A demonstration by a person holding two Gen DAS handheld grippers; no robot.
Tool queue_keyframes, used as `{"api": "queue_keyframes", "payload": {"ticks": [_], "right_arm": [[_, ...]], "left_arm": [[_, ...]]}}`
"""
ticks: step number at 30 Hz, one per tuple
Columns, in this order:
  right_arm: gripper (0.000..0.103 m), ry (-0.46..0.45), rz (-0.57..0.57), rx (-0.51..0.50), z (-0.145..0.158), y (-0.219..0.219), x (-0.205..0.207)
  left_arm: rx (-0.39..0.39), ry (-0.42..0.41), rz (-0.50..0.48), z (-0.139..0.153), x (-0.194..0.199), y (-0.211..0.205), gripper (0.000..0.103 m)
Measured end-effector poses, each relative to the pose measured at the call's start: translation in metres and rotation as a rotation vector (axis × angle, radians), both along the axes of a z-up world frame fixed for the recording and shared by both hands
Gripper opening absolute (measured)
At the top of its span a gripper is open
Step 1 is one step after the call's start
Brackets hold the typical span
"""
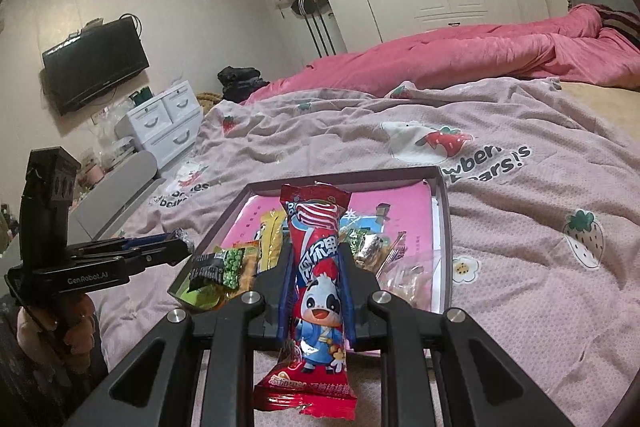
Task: Organize snacks
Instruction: 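Carry the chocolate with the left gripper while the right carries the red candy bag over the tray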
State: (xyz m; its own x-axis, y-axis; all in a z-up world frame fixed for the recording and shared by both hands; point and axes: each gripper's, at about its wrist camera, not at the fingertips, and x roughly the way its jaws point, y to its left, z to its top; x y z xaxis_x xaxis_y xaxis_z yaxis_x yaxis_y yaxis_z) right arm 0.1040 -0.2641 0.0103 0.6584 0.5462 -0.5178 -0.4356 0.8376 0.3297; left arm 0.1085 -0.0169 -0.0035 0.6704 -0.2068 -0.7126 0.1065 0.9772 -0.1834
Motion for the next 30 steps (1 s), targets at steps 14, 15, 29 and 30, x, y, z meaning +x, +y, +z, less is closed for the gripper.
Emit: {"api": "queue_keyframes", "payload": {"ticks": [14,15,29,30], "right_arm": [[0.021,0.0,-0.035,0.019,-0.001,-0.004,0.016],[0.021,0.001,-0.036,0.019,-0.002,-0.004,0.018],[0.021,0.007,-0.046,0.016,-0.008,-0.002,0.028],[0.021,0.008,-0.046,0.015,-0.009,-0.001,0.029]], "left_arm": [[0.007,0.021,0.02,-0.013,0.021,-0.01,0.037],[0.008,0.024,0.019,-0.014,0.023,-0.011,0.037],[0.034,0.058,-0.015,-0.035,0.037,-0.033,0.037],[0.037,0.06,-0.018,-0.036,0.037,-0.034,0.037]]}}
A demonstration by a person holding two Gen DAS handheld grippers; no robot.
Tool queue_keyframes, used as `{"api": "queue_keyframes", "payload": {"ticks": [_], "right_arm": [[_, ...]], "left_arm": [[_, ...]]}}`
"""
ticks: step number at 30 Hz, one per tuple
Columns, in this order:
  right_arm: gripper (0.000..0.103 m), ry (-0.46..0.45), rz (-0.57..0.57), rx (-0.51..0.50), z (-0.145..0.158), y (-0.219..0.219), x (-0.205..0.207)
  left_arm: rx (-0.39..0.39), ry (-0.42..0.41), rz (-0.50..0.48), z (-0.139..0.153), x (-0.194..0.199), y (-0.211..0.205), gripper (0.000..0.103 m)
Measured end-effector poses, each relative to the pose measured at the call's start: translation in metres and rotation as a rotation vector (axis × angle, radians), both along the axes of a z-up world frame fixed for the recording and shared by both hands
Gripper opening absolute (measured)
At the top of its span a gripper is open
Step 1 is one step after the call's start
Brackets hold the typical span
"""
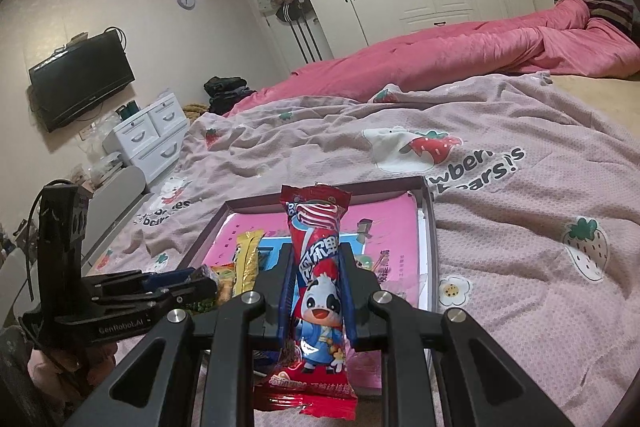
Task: Organize snacks
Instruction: 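Carry the chocolate with the left gripper while the right carries the red candy bag over the tray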
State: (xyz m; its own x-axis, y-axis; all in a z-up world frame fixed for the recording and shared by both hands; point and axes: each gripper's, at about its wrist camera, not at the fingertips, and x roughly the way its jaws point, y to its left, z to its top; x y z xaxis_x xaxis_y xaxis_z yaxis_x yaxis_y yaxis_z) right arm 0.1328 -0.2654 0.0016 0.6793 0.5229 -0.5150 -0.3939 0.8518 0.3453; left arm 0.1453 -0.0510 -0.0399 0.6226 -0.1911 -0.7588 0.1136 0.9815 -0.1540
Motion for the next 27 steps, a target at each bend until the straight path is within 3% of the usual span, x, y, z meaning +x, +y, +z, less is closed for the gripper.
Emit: {"api": "queue_keyframes", "payload": {"ticks": [27], "right_arm": [[0.021,0.024,0.093,-0.116,-0.021,0.039,0.012]], "left_arm": [[0.013,0.016,-0.023,-0.011,0.004,-0.006,0.037]]}}
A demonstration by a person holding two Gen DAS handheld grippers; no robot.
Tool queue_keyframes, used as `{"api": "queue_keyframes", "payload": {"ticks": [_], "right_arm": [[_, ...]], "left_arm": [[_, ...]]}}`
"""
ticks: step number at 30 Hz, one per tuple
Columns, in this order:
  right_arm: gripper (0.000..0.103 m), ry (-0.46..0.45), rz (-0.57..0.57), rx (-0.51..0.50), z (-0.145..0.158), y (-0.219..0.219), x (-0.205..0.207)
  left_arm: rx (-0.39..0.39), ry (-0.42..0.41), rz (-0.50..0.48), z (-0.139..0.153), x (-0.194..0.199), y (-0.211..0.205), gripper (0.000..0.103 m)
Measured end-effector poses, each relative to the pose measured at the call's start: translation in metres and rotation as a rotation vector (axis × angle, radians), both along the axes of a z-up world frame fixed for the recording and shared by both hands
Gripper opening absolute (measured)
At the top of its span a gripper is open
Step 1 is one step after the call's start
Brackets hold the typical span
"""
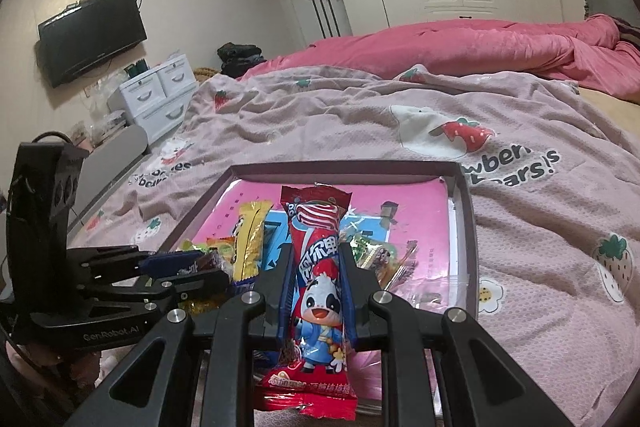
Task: Organize snacks
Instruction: 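Carry the chocolate with the left gripper while the right carries the red candy bag over the tray, then release the chocolate into the tray with the left gripper while the right releases the candy bag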
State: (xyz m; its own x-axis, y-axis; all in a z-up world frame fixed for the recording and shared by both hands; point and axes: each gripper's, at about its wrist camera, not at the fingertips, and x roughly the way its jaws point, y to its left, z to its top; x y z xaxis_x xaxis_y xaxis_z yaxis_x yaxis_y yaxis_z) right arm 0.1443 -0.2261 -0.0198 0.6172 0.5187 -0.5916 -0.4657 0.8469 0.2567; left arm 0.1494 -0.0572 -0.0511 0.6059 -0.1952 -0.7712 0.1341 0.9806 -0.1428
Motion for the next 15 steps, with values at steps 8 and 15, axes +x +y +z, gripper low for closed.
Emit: {"api": "queue_keyframes", "payload": {"ticks": [8,15], "right_arm": [[0.021,0.035,-0.014,-0.018,-0.011,0.0,0.005],[0.021,0.049,-0.019,-0.039,-0.017,0.002,0.007]], "left_arm": [[0.004,-0.003,-0.001,0.0,0.0,0.0,0.037],[0.005,-0.002,-0.002,0.0,0.0,-0.001,0.037]]}}
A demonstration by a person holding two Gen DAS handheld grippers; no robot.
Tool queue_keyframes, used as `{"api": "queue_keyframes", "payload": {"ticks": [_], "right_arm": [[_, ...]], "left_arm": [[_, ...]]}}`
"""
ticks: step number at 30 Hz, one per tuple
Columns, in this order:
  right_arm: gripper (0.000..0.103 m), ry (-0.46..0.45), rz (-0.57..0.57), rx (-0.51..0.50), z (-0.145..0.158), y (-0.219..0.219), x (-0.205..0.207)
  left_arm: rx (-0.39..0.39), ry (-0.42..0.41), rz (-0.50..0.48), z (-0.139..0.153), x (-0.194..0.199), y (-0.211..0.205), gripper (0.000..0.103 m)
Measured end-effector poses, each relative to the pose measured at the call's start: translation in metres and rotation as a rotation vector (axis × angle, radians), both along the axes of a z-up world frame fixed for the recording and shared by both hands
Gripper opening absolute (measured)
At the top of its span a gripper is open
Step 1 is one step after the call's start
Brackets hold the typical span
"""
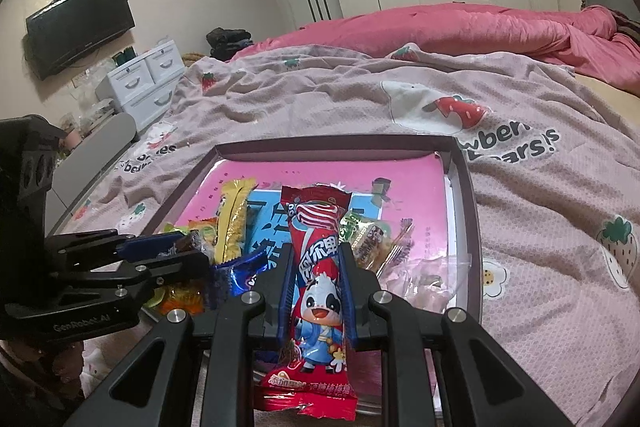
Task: Organize snacks
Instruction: 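Release the chocolate into the tray with the left gripper while the right releases the candy bag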
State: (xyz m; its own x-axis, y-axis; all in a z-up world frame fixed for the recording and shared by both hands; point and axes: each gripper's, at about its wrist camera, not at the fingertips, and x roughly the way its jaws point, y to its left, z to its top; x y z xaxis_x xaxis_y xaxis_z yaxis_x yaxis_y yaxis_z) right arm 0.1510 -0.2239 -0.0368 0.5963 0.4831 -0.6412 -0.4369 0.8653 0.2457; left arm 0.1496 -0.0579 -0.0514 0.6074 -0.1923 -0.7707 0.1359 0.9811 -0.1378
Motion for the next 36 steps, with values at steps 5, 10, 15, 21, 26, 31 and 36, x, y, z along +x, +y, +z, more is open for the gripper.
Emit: {"api": "queue_keyframes", "payload": {"ticks": [5,10,15,21,26,31,36], "right_arm": [[0.021,0.003,-0.001,-0.018,-0.0032,0.0018,0.0005],[0.021,0.002,-0.003,-0.047,-0.0057,0.0037,0.0018],[0.021,0.006,-0.008,-0.057,-0.0076,0.0042,0.0022],[0.023,0.002,-0.013,-0.058,-0.0067,0.0032,0.0021],[0.028,0.005,-0.009,-0.054,-0.0058,0.0023,0.0018],[0.032,0.008,-0.001,-0.052,-0.0042,0.0014,-0.0005],[0.032,0.003,-0.01,-0.049,-0.0014,-0.0018,-0.0025]], "left_arm": [[-0.002,0.0,0.001,-0.0005,0.0004,0.0002,0.037],[0.0,0.0,-0.001,-0.0005,0.0002,0.0003,0.037],[-0.003,0.0,0.0,-0.001,0.0004,0.0,0.037],[-0.001,0.002,-0.002,-0.0017,0.0007,-0.0001,0.037],[-0.001,0.002,-0.001,-0.0016,0.0002,0.0001,0.037],[-0.006,0.005,-0.001,-0.0023,0.0011,0.0009,0.038],[-0.012,0.007,-0.002,-0.0021,0.0015,0.0014,0.038]]}}
